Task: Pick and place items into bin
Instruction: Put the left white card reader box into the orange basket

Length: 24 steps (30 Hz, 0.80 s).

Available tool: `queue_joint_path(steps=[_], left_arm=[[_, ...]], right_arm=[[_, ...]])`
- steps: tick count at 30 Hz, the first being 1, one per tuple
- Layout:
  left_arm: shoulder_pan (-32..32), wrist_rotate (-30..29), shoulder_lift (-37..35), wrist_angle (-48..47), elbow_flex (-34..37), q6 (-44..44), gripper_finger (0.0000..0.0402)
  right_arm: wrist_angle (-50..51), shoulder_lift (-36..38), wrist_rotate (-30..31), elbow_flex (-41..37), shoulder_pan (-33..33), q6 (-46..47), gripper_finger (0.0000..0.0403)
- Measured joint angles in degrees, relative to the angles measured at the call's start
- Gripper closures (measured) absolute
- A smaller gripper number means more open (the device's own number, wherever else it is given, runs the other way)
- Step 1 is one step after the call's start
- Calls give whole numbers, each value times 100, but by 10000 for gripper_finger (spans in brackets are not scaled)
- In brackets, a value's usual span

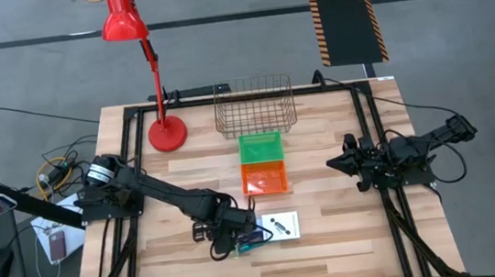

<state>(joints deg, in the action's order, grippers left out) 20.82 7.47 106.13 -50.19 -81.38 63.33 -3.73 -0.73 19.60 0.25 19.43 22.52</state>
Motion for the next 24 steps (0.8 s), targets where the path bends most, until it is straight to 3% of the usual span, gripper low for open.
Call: queue_joint_path(steps=[24], left_arm=[[-35, 157, -2, 343, 297, 93, 226]], right_arm=[[0, 0, 0, 0, -1, 0, 403]])
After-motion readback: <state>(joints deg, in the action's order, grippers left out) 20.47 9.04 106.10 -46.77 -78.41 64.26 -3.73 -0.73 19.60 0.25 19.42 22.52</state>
